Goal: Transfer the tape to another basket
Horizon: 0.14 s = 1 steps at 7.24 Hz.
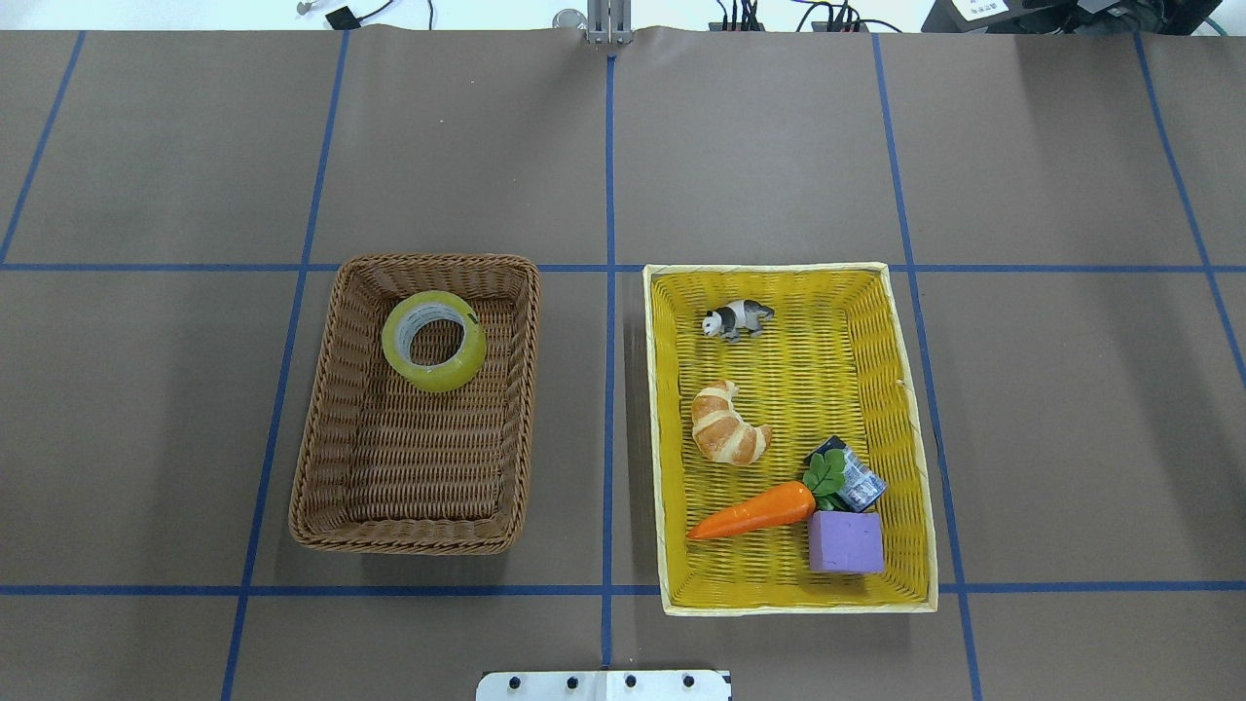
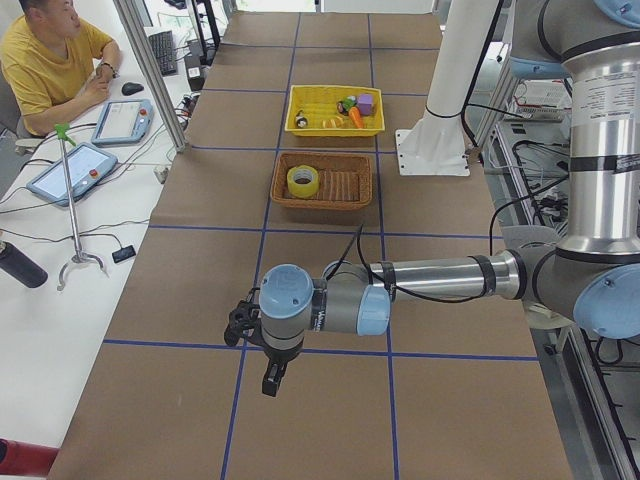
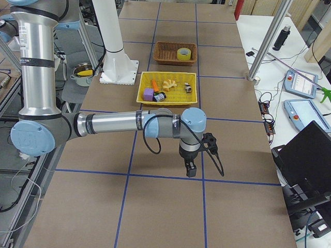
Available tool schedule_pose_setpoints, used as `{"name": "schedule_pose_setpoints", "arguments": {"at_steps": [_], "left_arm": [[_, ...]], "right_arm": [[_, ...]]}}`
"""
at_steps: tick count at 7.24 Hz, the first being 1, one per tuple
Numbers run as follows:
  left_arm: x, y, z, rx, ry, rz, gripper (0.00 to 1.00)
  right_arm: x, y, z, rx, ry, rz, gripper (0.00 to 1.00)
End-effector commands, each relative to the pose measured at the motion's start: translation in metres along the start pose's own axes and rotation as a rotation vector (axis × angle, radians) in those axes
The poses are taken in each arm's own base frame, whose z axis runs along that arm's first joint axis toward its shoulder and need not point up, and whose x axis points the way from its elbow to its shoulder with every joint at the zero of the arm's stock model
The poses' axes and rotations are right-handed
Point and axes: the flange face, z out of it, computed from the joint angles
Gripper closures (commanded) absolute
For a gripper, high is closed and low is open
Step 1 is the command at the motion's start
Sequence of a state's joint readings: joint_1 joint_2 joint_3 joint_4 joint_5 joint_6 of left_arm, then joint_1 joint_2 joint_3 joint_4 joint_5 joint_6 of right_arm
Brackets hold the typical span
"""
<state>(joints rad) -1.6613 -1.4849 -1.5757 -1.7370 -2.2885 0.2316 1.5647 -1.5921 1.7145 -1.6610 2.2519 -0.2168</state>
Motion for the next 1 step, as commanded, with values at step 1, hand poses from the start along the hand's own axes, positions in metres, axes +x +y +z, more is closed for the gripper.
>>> {"name": "schedule_pose_setpoints", "arguments": {"at_steps": [1], "left_arm": [[0.0003,0.0003,0.0017,-0.001,0.008,0.001,0.01]], "right_arm": [[0.0016,-0.0003,0.0019,-0.001,0.0,0.003,0.0]]}}
